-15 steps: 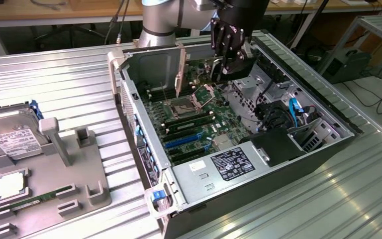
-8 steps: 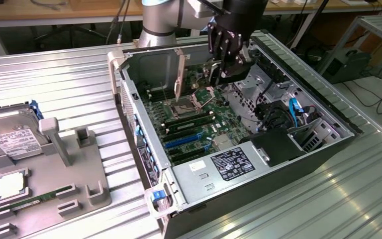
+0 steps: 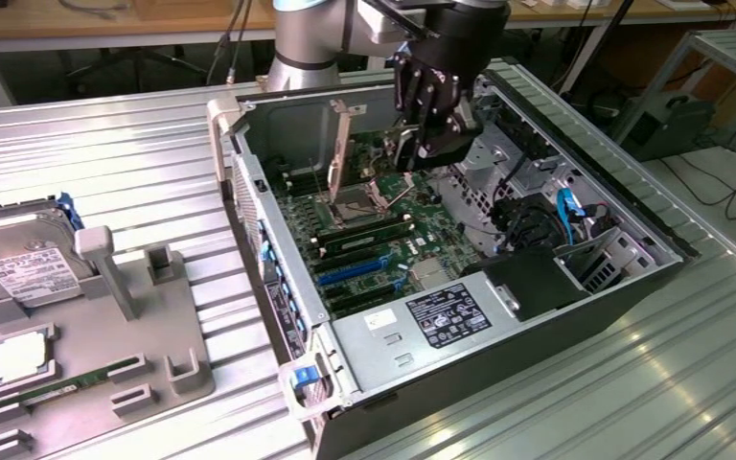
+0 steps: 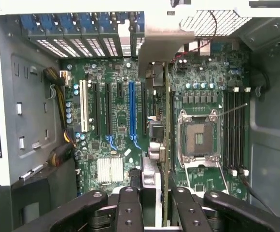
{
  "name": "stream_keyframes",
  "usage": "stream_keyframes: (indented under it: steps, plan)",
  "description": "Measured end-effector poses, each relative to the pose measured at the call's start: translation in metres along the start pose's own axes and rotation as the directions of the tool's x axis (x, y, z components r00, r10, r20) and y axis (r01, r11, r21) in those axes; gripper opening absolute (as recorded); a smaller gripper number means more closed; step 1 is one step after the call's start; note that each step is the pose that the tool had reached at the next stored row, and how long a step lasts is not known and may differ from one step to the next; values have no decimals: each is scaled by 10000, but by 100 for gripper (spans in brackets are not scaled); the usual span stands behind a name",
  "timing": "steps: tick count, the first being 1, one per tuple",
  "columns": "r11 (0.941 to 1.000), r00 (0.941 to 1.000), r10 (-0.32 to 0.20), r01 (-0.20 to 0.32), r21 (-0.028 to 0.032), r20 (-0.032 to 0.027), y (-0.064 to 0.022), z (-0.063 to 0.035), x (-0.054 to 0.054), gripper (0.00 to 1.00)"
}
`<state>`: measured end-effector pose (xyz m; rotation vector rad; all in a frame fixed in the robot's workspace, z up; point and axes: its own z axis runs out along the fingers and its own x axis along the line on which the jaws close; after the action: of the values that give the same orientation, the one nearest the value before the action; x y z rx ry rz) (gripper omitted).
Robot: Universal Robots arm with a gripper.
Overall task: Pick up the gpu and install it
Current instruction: 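Insert the gpu into the slot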
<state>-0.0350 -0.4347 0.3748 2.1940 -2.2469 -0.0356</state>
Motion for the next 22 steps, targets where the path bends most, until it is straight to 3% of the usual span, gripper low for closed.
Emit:
stream_keyframes:
  steps: [15,17,22]
  plan:
    - [10000,10000,-57,57,-10,0,14,267,-2,28]
    - [9990,9990,-438,438,-19,-7,26,317,-1,28]
    - [9991,9991,-423,423,-18,-7,101,368,0,28]
